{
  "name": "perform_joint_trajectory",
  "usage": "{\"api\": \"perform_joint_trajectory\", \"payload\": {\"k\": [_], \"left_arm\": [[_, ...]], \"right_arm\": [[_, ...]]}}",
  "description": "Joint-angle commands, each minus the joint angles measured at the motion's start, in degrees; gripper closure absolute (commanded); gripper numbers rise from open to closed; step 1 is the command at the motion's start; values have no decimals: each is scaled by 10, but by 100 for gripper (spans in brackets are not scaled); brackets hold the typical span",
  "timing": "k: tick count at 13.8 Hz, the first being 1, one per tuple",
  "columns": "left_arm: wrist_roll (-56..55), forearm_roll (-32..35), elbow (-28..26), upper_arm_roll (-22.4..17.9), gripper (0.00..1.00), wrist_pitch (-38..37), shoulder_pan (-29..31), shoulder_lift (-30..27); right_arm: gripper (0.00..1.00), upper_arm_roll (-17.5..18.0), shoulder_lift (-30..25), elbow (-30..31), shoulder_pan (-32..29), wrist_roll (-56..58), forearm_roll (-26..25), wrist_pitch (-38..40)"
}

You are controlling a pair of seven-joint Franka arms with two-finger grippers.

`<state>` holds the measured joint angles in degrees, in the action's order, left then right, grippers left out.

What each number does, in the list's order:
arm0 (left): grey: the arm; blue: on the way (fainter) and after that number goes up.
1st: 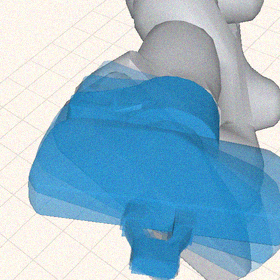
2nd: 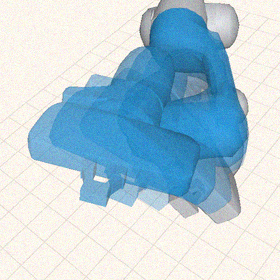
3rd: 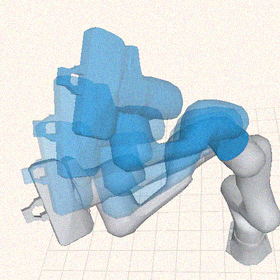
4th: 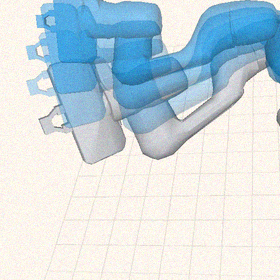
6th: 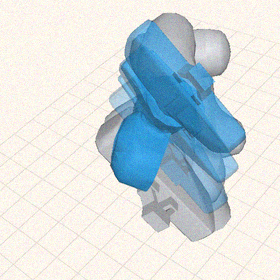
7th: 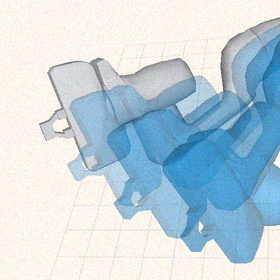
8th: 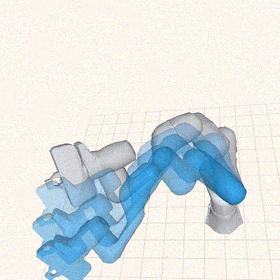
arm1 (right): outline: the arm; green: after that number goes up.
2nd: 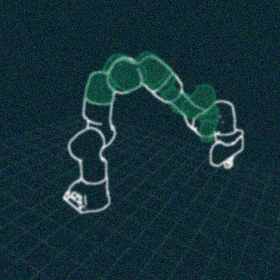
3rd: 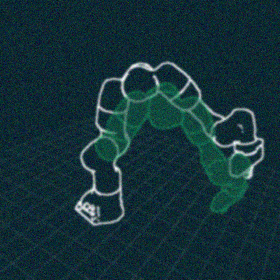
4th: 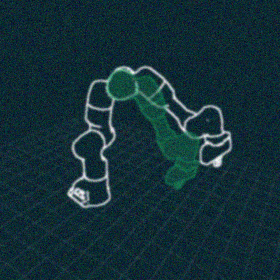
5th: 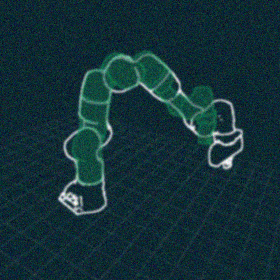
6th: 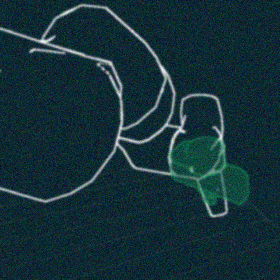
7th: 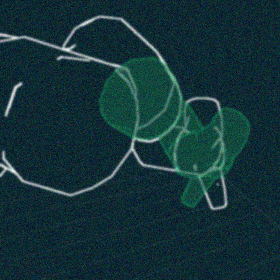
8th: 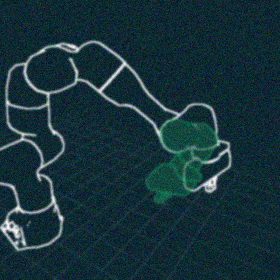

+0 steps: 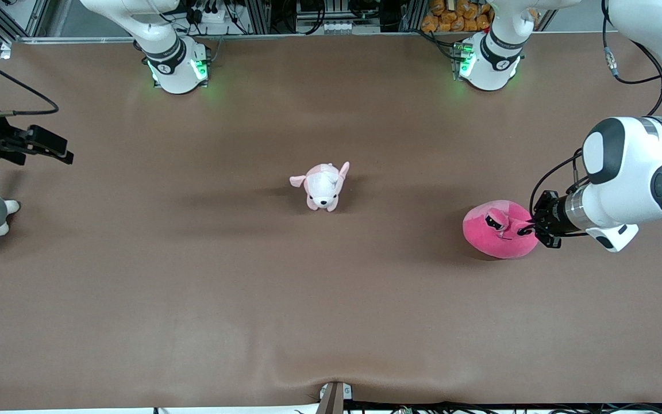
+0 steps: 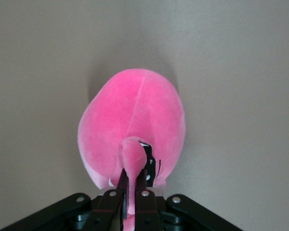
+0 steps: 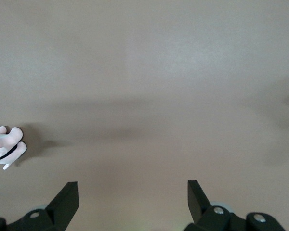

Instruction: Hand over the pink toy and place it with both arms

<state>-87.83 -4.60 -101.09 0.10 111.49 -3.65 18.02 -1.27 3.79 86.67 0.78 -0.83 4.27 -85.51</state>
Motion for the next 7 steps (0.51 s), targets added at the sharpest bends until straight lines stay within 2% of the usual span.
{"api": "perform_joint_trajectory", "payload": {"k": [1,4,7], "left_arm": [[-9,-8,19,2,100,-40,3,-14],[-10,-24,57,1,100,-94,4,-17],[-44,-70,127,0,100,-142,4,-16]], "right_arm": [[0,0,4,-5,1,-10,26,-1],[0,0,4,-5,-1,-25,48,2],[0,0,9,-15,4,-113,108,2]]}}
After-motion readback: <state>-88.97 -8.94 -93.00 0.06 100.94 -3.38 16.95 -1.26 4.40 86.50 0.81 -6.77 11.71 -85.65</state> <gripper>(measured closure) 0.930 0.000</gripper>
